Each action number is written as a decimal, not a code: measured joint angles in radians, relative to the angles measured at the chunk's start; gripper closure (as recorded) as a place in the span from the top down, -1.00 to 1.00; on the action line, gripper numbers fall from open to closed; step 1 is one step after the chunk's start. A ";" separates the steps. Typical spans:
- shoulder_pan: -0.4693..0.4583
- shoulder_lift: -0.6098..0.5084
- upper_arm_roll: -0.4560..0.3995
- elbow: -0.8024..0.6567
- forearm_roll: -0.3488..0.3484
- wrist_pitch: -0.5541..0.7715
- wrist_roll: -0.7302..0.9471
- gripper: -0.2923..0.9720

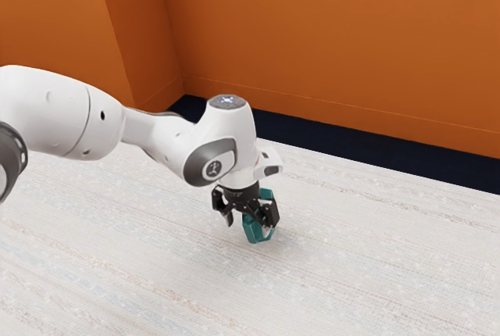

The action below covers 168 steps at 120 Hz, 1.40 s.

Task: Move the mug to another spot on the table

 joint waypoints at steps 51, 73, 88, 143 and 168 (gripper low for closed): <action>0.000 0.001 0.000 0.000 0.035 0.016 0.014 0.06; 0.000 0.001 0.001 0.000 0.049 0.018 0.009 -0.02; 0.000 -0.001 0.002 0.000 0.052 0.018 0.006 -0.06; -0.006 -0.039 0.009 -0.010 0.065 0.010 0.008 -0.31; -0.006 -0.081 0.012 -0.034 0.102 0.008 0.008 -0.34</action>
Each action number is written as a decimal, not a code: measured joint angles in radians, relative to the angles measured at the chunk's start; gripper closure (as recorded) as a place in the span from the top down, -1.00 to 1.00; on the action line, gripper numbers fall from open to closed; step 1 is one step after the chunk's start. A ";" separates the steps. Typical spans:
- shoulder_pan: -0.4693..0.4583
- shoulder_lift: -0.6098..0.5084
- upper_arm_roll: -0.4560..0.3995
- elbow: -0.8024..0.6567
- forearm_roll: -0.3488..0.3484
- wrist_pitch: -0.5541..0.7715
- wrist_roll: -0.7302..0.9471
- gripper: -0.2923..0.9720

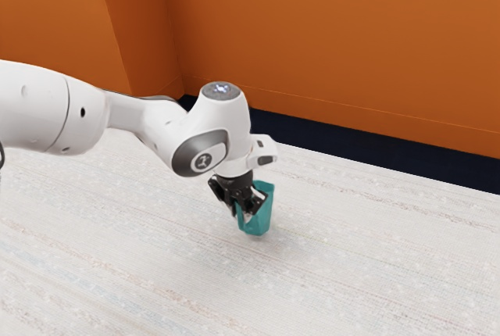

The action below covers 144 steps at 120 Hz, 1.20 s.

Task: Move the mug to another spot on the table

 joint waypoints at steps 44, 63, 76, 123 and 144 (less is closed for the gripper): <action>0.000 -0.075 0.020 -0.051 0.113 0.000 -0.025 -0.55; 0.001 -0.115 0.021 -0.070 0.171 -0.005 -0.057 -0.62; 0.002 -0.137 0.035 -0.088 0.199 -0.013 -0.079 -0.65; 0.051 -0.237 0.063 -0.177 0.241 -0.021 -0.124 -0.69; 0.061 -0.293 0.063 -0.257 0.255 0.039 -0.133 -0.70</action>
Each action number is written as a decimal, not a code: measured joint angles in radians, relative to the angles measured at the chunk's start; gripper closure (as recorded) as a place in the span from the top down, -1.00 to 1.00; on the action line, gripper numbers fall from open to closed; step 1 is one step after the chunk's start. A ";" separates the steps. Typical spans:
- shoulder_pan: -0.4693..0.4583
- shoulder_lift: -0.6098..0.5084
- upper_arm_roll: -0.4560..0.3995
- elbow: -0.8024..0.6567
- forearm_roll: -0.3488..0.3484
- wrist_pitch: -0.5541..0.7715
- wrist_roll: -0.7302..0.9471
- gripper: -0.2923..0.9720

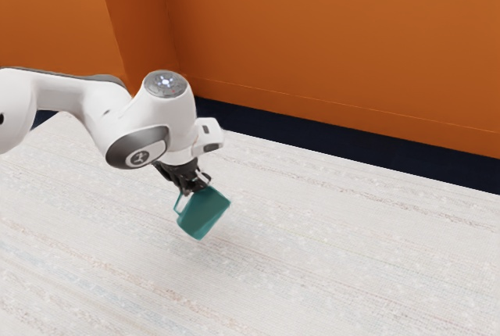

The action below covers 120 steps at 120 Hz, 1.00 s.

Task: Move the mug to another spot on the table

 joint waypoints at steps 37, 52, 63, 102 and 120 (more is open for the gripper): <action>0.138 -0.083 0.016 -0.181 0.078 0.357 -0.014 -0.70; 0.186 -0.085 0.019 -0.264 0.086 0.572 -0.028 -0.70; 0.191 -0.085 0.019 -0.301 0.087 0.703 -0.040 -0.70; 0.237 -0.261 0.019 -0.546 0.087 0.895 -0.108 -0.71; 0.270 -0.300 0.018 -0.601 0.088 0.917 -0.143 -0.70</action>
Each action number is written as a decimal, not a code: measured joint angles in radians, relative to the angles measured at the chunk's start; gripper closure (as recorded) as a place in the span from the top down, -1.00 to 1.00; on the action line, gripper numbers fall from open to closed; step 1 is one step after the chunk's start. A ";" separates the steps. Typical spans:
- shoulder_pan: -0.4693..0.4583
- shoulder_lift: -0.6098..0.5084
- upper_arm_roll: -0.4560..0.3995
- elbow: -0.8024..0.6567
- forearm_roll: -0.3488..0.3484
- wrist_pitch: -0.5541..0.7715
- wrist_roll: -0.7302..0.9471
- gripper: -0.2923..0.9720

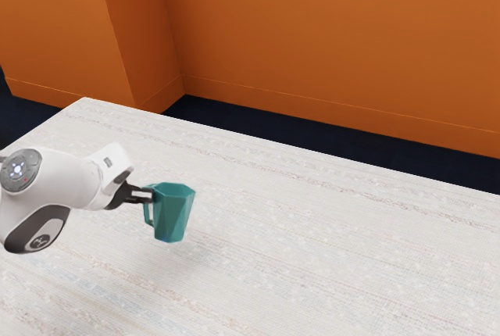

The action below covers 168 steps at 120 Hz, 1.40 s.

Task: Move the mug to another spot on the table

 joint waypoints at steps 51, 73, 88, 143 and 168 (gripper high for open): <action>0.092 0.016 0.000 -0.006 0.012 0.019 -0.057 -0.70; 0.095 0.049 -0.001 0.003 0.014 0.020 -0.072 -0.70; 0.102 0.063 -0.002 0.009 0.016 0.021 -0.079 -0.70; 0.130 0.161 -0.002 0.078 0.038 0.020 -0.096 -0.70; 0.130 0.203 -0.002 0.110 0.046 0.020 -0.100 -0.70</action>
